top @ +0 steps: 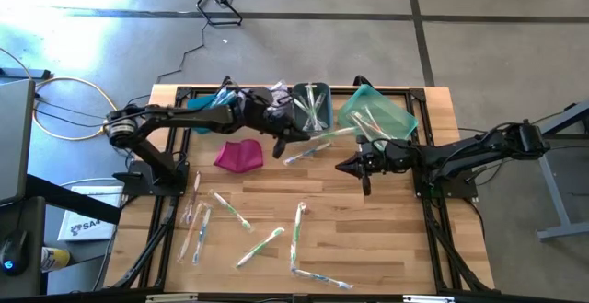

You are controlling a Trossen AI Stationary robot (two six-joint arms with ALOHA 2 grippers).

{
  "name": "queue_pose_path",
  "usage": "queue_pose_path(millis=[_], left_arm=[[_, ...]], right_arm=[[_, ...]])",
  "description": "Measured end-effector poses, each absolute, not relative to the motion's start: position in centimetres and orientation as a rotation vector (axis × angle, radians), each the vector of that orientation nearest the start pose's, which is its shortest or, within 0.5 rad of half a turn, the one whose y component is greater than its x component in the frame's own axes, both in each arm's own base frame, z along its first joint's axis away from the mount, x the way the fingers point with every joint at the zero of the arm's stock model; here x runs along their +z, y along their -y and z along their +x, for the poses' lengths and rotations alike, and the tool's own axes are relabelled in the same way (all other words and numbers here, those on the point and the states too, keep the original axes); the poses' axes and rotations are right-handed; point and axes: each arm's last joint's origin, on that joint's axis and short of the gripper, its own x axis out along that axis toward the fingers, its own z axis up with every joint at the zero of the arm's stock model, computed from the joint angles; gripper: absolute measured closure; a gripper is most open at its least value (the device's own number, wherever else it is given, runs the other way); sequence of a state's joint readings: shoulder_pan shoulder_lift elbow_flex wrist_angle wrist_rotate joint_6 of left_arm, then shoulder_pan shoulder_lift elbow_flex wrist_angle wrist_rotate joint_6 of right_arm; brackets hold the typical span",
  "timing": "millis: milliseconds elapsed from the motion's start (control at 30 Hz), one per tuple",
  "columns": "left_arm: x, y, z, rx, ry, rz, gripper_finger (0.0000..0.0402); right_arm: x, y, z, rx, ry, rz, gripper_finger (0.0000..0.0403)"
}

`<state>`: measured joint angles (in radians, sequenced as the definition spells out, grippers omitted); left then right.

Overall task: Pick & Place Toothbrushes
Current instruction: Put the green toothbrush into the dark blue bin

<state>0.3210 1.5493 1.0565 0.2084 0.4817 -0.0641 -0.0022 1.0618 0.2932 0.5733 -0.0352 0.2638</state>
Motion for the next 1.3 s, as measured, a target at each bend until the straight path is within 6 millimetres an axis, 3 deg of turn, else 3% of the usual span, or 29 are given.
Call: queue_pose_path(millis=[233, 433, 700, 967, 1133, 1300], left_arm=[[31.2, -9.2, 32.0, -0.159, -0.126, -0.069, 0.0401], [31.5, -9.1, 31.5, -0.159, -0.131, -0.058, 0.0401], [30.1, -8.3, 31.4, -0.165, -0.275, -0.115, 0.0401], [26.3, -5.8, 31.1, -0.113, -0.167, -0.098, 0.0401], [23.9, -5.7, 29.9, -0.102, -0.122, -0.142, 0.0401], [23.5, -6.6, 29.3, -0.07, -0.086, -0.142, 0.0401]], right_arm=[[18.9, -0.1, 20.4, 0.008, -0.192, 0.268, 0.0401], [18.9, 0.0, 20.4, 0.003, -0.185, 0.267, 0.0401], [19.0, 0.0, 20.4, 0.002, -0.18, 0.267, 0.0401], [19.0, 0.0, 20.4, 0.001, -0.179, 0.267, 0.0401], [19.0, 0.0, 20.4, 0.0, -0.179, 0.267, 0.0401], [19.0, 0.0, 20.4, -0.001, -0.174, 0.267, 0.0401]])
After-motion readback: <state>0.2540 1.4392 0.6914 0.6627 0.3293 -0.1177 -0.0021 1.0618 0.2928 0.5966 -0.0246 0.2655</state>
